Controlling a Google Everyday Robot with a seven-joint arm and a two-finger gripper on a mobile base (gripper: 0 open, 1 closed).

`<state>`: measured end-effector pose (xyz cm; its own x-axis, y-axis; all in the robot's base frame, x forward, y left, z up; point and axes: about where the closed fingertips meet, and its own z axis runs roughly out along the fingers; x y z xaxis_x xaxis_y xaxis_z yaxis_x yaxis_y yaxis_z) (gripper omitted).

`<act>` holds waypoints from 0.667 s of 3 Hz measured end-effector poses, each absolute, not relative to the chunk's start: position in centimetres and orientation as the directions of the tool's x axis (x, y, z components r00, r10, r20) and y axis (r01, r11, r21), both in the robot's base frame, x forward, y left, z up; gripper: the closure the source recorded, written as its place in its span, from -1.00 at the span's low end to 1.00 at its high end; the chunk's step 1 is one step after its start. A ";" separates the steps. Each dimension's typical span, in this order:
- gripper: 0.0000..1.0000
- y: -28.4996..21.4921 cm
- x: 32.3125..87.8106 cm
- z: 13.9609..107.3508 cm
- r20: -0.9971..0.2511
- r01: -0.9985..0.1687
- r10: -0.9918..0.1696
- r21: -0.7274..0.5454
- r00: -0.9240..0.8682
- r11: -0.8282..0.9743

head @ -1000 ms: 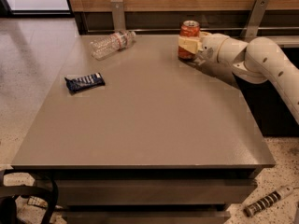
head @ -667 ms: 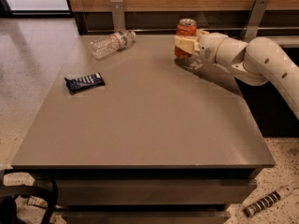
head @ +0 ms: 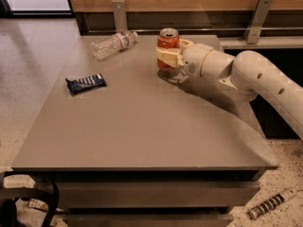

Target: Move coke can near rxbar blueberry

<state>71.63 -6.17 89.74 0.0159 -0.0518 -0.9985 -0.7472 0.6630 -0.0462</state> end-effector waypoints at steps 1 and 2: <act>1.00 -1.1 68.3 89.2 -0.997 -0.806 -0.072 -0.074 0.039 0.588; 1.00 2.7 65.9 89.0 -0.993 -0.846 -0.100 -0.101 0.057 0.524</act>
Offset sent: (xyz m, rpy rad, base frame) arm -0.0867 0.1311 -0.0089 -0.0991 -0.0430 0.2550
